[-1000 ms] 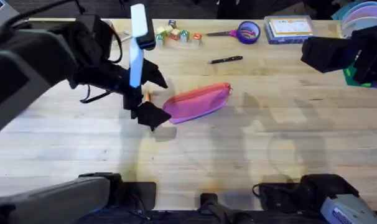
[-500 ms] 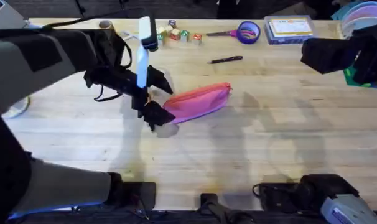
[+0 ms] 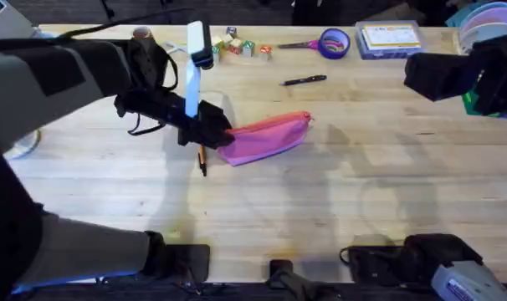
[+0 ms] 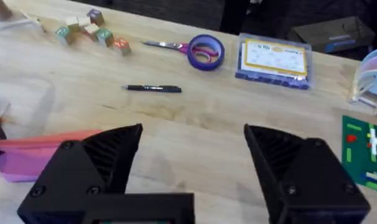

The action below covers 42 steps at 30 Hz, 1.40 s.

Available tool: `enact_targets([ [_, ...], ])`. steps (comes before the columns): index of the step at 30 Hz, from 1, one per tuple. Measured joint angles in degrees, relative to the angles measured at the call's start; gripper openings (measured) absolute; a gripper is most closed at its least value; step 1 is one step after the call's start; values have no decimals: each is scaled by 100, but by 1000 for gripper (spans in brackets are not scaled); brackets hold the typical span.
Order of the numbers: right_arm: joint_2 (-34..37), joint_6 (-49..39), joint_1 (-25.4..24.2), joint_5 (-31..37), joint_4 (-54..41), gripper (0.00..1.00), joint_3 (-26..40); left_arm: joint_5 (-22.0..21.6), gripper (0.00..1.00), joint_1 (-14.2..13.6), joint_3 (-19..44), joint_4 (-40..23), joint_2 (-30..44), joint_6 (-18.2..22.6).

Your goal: Unzip the bag, pick up the pens from the table one at a time and place them inside, then zip the bag closed.

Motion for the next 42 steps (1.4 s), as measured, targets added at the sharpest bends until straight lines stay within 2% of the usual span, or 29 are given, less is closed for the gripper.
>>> enact_targets([
  [6, 35, -92, 0, -151, -369, 998, 0, 1, 45, 0, 0, 0, 0, 0],
  [7, 151, -316, 0, -496, -530, 995, 1, 1, 45, 0, 0, 0, 0, 0],
  [16, 1077, -663, 0, -1699, -603, 995, 1, 2, 45, 0, 0, 0, 0, 0],
  [17, 1437, -765, 0, -2220, -603, 995, 2, 1, 43, 0, 0, 0, 0, 0],
  [19, 1638, -910, 0, -2636, -601, 995, 2, 2, 42, 0, 0, 0, 0, 0],
  [24, 1952, -1126, 2, -3219, -593, 995, 1, 1, 43, 0, 0, 0, -1, 0],
  [28, 2091, -1232, 2, -3340, -591, 996, 2, 2, 43, 0, 0, 0, 0, 0],
  [33, 2111, -1747, 0, -3143, -566, 995, 2, 2, 43, 0, 0, 0, 0, 0],
  [36, 2116, -2469, 0, -3052, -473, 996, 2, 2, 43, 0, 0, 0, 0, 0],
  [42, 2140, -4483, 2, -2739, -378, 997, 2, 0, 43, 0, 0, 0, 0, 0],
])
